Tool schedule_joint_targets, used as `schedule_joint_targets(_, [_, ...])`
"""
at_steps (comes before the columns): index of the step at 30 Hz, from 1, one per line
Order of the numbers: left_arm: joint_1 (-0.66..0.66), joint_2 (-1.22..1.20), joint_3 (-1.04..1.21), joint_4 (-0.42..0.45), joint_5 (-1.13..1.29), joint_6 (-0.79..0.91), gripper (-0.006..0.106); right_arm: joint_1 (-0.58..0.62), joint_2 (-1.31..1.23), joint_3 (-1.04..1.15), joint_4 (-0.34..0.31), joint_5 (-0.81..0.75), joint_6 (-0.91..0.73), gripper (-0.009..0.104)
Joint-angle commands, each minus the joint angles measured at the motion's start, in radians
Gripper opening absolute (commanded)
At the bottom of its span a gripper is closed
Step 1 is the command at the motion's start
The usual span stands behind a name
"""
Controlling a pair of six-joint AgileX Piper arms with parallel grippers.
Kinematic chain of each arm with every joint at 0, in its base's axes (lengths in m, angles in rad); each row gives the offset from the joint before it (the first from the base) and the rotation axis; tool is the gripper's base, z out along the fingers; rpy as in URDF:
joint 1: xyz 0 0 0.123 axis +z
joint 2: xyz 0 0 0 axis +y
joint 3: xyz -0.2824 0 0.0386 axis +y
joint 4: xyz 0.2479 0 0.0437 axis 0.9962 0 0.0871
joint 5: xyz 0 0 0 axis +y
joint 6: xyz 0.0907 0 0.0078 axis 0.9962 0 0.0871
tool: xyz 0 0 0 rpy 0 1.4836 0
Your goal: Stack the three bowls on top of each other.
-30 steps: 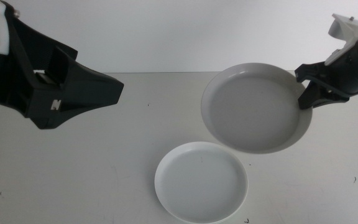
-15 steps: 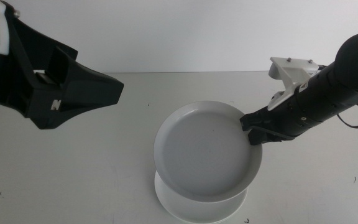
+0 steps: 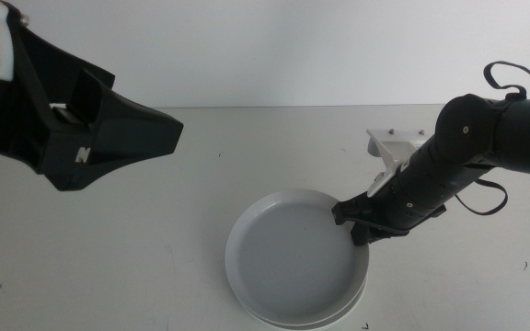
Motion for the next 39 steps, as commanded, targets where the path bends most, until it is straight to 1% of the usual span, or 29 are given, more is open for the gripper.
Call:
schedule_joint_targets(1, [0.000, -0.010, -0.022, -0.032, -0.051, 0.000, 0.105, 0.002, -0.025, -0.021, 0.012, -0.042, -0.006, -0.001])
schedule_joint_targets(7, [0.000, -0.010, -0.022, -0.032, -0.051, 0.000, 0.105, 0.002, -0.005, -0.021, 0.009, -0.047, -0.013, -0.001])
schedule_joint_targets(9, [0.000, -0.010, -0.022, -0.032, -0.051, 0.000, 0.105, 0.002, -0.005, -0.021, 0.004, -0.047, -0.016, 0.001])
schedule_joint_targets(14, [0.000, -0.010, -0.022, -0.032, -0.051, 0.000, 0.105, 0.002, -0.006, -0.023, 0.004, -0.036, -0.048, 0.018])
schedule_joint_targets(17, [0.000, -0.010, -0.022, -0.032, -0.051, 0.000, 0.105, 0.002, -0.008, -0.024, 0.009, -0.027, -0.047, 0.033])
schedule_joint_targets(19, [0.000, -0.010, -0.022, -0.032, -0.051, 0.000, 0.105, 0.002, -0.008, -0.025, 0.017, -0.018, -0.047, 0.043])
schedule_joint_targets(22, [0.000, -0.010, -0.022, -0.032, -0.051, 0.000, 0.105, -0.001, -0.012, -0.025, 0.037, -0.013, -0.046, 0.052])
schedule_joint_targets(26, [0.000, -0.010, -0.022, -0.032, -0.051, 0.000, 0.105, -0.003, -0.052, -0.033, 0.032, -0.011, -0.050, 0.054])
schedule_joint_targets(32, [0.000, -0.010, -0.022, -0.032, -0.051, 0.000, 0.105, -0.003, -0.140, -0.120, -0.008, 0.055, -0.055, 0.054])
schedule_joint_targets(36, [0.000, -0.010, -0.022, -0.032, -0.051, 0.000, 0.105, -0.003, -0.194, -0.204, -0.049, 0.113, -0.059, 0.054])
schedule_joint_targets(39, [0.000, -0.010, -0.022, -0.024, -0.052, 0.000, 0.105, -0.003, -0.216, -0.253, -0.091, 0.109, -0.059, 0.054])
